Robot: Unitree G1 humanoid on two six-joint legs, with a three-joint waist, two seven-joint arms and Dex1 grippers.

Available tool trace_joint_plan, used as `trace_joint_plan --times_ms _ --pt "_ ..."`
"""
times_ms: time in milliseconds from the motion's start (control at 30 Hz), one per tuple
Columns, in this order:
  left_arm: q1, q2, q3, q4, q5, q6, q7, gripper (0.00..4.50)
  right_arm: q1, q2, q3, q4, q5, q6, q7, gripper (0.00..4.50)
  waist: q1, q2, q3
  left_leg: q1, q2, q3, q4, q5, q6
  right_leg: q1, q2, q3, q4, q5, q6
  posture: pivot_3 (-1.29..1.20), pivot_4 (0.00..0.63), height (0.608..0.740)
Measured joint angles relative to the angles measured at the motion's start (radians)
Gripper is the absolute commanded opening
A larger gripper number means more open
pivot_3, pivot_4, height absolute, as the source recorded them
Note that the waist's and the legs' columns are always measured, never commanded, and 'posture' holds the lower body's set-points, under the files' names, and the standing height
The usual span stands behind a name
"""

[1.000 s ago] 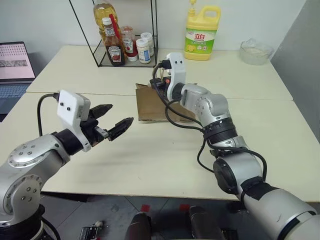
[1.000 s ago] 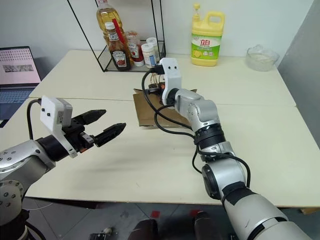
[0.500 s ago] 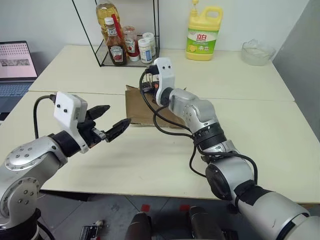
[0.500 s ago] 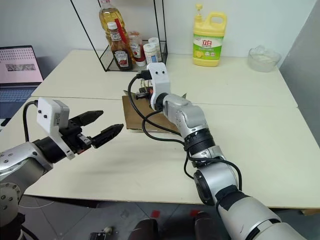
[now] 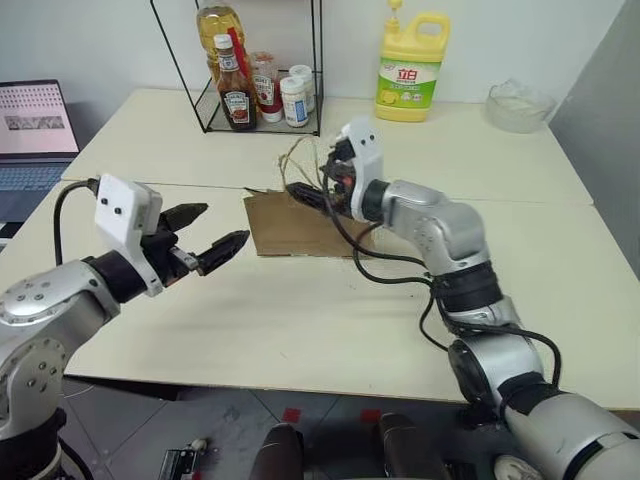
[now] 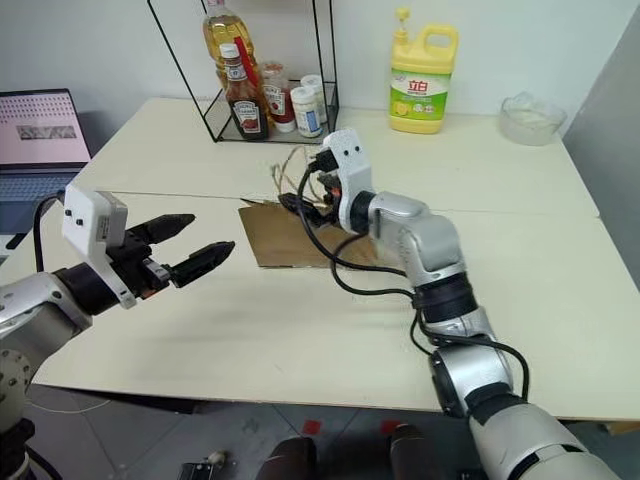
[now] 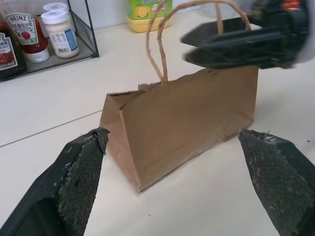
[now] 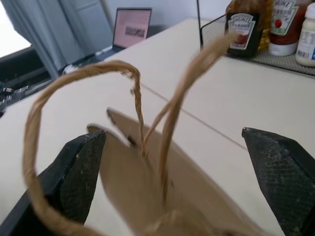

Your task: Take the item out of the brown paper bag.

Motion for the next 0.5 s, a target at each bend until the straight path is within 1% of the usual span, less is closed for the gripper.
trace_joint_plan --times_ms 100,233,333,433,500 --pt "-0.044 0.015 -0.042 0.054 0.023 -0.032 -0.045 4.5 0.03 -0.052 0.014 -0.054 0.013 0.045 0.036 4.46 0.001 0.0 0.0 0.0 0.0 0.0 0.0 0.0 0.0 0.0 0.0 0.0 0.0 0.0 0.0 0.0 0.15 0.74" --pt "-0.093 0.045 -0.076 0.123 0.056 -0.07 -0.102 4.5 0.034 -0.132 0.021 -0.14 0.022 0.092 0.083 4.46 0.001 0.0 0.0 0.0 0.0 0.0 -0.001 0.0 0.0 0.0 0.0 0.0 -0.002 0.0 0.0 0.0 0.15 0.74" --pt "-0.141 0.064 -0.115 0.188 0.089 -0.106 -0.154 4.5 0.057 -0.191 0.021 -0.234 0.068 0.129 0.145 4.46 0.003 0.0 0.0 -0.001 0.0 0.0 -0.003 0.0 0.0 0.0 0.0 0.0 -0.004 0.0 0.0 0.0 0.15 0.74" --pt "-0.223 0.073 -0.161 0.283 0.128 -0.147 -0.207 4.5 0.082 -0.265 0.016 -0.284 0.097 0.15 0.176 4.46 0.005 -0.001 0.0 -0.001 0.0 0.0 -0.002 0.0 0.0 0.001 0.0 0.0 -0.006 0.0 0.0 0.0 0.15 0.74" --pt "-0.31 0.079 -0.216 0.393 0.18 -0.201 -0.256 4.5 0.124 -0.332 -0.016 -0.33 0.102 0.151 0.184 4.46 0.011 -0.001 0.001 -0.001 0.0 0.0 -0.002 0.0 0.0 0.001 0.0 -0.001 -0.006 0.0 0.0 0.0 0.15 0.74"
